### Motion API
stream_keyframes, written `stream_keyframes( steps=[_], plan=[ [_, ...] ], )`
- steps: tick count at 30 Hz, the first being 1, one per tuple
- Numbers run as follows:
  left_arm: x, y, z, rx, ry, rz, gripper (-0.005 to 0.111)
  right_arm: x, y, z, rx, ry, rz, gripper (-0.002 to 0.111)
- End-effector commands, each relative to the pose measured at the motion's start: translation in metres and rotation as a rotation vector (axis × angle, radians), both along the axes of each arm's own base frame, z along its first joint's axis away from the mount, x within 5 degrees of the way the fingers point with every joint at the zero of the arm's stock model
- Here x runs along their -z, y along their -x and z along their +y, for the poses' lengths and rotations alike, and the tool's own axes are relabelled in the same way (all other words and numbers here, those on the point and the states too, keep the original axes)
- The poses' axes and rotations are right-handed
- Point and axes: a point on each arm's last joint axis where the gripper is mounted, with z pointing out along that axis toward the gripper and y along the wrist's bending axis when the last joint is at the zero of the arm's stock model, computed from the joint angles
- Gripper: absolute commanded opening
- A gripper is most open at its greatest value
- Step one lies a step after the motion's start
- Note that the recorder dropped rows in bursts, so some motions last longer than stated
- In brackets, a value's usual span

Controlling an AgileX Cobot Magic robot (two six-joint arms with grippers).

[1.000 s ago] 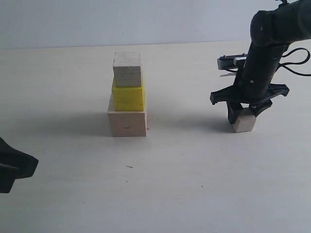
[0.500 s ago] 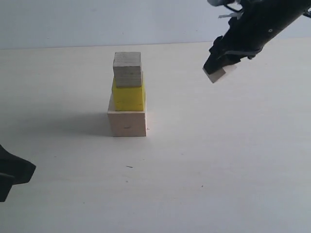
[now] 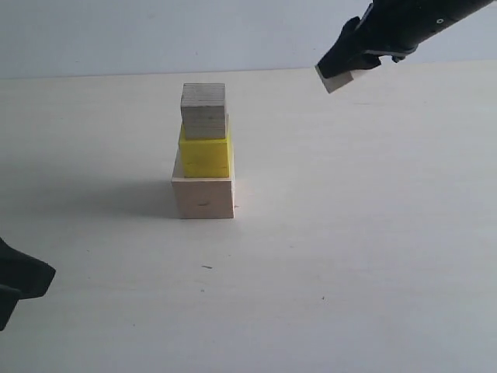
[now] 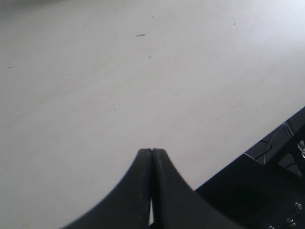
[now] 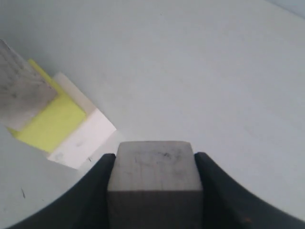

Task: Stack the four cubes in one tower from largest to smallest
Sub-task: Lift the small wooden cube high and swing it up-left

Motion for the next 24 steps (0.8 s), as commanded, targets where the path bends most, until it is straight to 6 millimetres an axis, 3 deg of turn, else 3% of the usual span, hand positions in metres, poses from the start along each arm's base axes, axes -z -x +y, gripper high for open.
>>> stream_keyframes(
  steps=[1,4,8,16,24],
  plan=[
    [-0.001,0.000,0.001,0.000,0.007,-0.006,0.001,-0.026,-0.001,0.015,-0.104,-0.218,-0.175,0.000],
    [-0.001,0.000,0.001,0.000,0.007,-0.006,0.001,-0.048,0.008,0.028,-0.315,-0.395,-0.370,0.000],
    [-0.001,0.000,0.000,-0.008,0.011,-0.001,0.001,-0.057,0.015,0.035,-0.488,-0.551,-0.517,0.000],
    [-0.003,-0.003,-0.001,-0.035,0.043,-0.031,0.001,-0.017,-0.002,0.039,-0.580,-0.507,-0.573,0.000],
    [-0.003,-0.003,-0.001,-0.035,0.041,-0.034,0.001,-0.005,-0.009,0.041,-0.561,-0.525,-0.559,0.000]
  ],
)
